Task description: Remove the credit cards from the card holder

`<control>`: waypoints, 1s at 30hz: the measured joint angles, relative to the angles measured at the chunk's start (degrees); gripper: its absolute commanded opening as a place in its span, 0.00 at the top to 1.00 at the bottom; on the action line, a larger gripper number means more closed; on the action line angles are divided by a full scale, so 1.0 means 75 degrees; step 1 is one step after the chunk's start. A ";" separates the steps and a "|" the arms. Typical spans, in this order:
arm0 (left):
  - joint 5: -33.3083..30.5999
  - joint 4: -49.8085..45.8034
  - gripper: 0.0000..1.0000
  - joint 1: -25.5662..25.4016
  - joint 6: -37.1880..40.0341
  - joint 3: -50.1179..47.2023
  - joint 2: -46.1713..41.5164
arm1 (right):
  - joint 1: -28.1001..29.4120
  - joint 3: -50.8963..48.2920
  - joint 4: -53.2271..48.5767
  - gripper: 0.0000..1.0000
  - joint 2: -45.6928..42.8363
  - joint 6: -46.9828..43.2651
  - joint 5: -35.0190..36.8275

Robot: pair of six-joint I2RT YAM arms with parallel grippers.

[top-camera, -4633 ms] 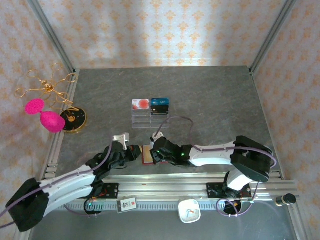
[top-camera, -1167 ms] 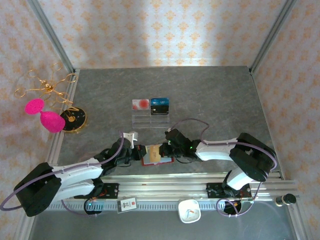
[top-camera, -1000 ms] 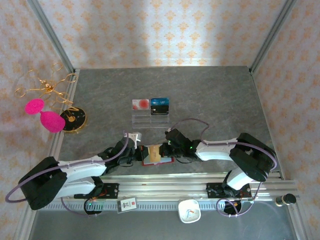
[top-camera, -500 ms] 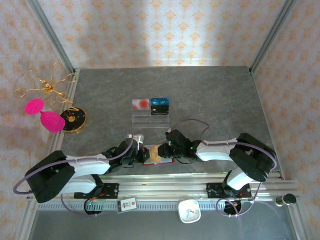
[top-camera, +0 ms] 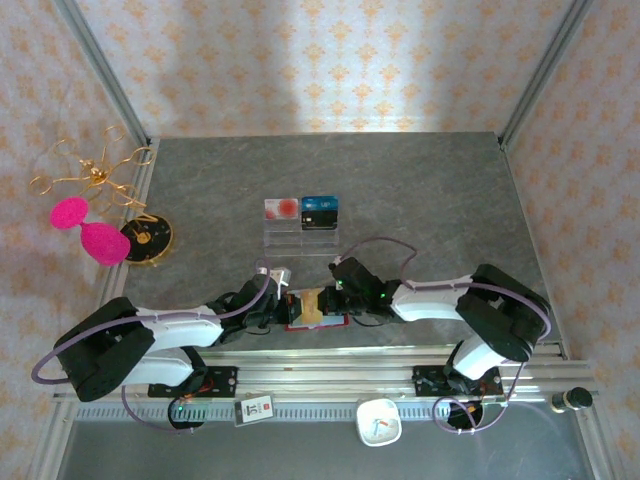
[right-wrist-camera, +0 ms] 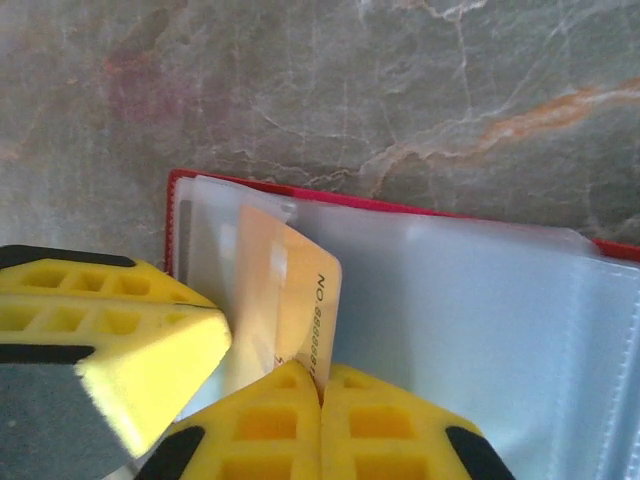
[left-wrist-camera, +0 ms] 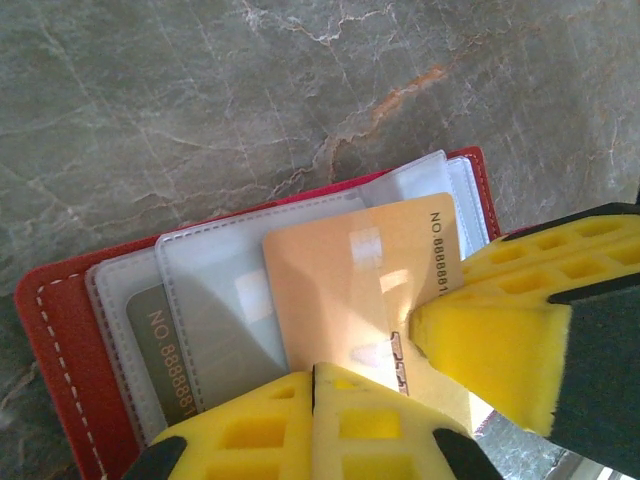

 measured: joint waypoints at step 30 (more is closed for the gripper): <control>-0.0026 -0.0184 0.82 -0.0015 0.0114 -0.0003 -0.1253 | -0.0358 -0.0600 -0.0816 1.00 -0.3037 -0.1810 0.0452</control>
